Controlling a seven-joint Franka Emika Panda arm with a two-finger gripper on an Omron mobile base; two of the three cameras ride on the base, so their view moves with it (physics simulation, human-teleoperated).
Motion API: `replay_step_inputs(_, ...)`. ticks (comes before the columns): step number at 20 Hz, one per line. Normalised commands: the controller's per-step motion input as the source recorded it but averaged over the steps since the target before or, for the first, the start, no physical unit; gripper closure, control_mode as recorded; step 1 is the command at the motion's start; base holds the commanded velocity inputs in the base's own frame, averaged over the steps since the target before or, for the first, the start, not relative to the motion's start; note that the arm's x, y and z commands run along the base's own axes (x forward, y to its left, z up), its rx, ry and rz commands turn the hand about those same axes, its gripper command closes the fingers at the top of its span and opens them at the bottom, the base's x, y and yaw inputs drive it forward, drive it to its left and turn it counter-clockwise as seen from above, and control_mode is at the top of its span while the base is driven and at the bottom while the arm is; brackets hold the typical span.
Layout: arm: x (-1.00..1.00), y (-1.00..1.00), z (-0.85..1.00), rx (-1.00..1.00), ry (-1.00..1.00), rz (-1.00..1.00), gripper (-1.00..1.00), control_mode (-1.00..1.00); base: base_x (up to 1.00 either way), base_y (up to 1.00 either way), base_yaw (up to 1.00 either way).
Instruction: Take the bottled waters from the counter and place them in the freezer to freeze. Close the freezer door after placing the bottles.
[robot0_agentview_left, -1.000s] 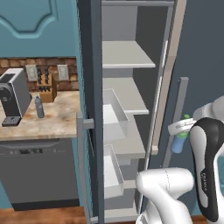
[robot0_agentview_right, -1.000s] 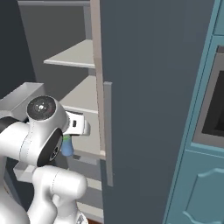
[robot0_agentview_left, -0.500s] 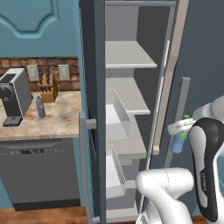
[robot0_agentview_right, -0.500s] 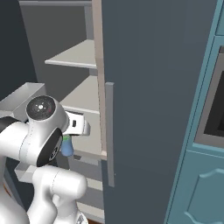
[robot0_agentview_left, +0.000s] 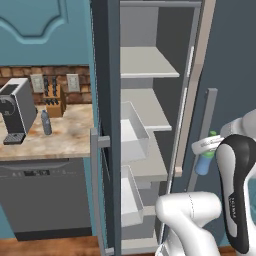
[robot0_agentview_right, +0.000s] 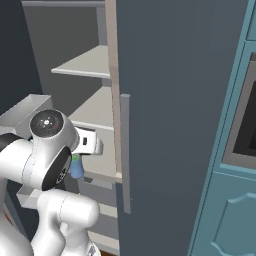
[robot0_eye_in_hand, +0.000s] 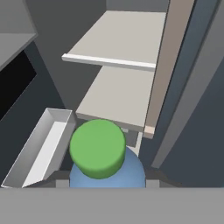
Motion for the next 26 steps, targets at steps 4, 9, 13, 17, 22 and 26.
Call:
replay_step_inputs(4, 0.02, 0.0, 0.0, 0.0, -0.01, 0.0, 1.0, -1.0, 0.0, 0.0, 0.0)
replay_step_inputs(9, 0.07, 0.05, 0.0, 0.0, -0.08, 0.0, 1.0, -1.0, 0.0, 0.0, 0.0)
replay_step_inputs(13, 0.26, 0.13, 0.0, 0.0, -0.04, -0.07, 1.0, -1.0, 0.0, 0.0, 0.0)
replay_step_inputs(17, 0.31, 0.28, 0.0, 0.0, 0.0, -0.19, 1.0, -1.0, 0.0, 0.0, 0.0)
replay_step_inputs(22, 0.12, 0.5, 0.0, 0.1, -0.06, -0.21, 1.0, -1.0, 0.0, 0.0, 0.0)
replay_step_inputs(26, 0.1, 0.09, 0.01, 0.12, -0.15, -0.11, 1.0, -1.0, 0.0, 0.0, 0.0)
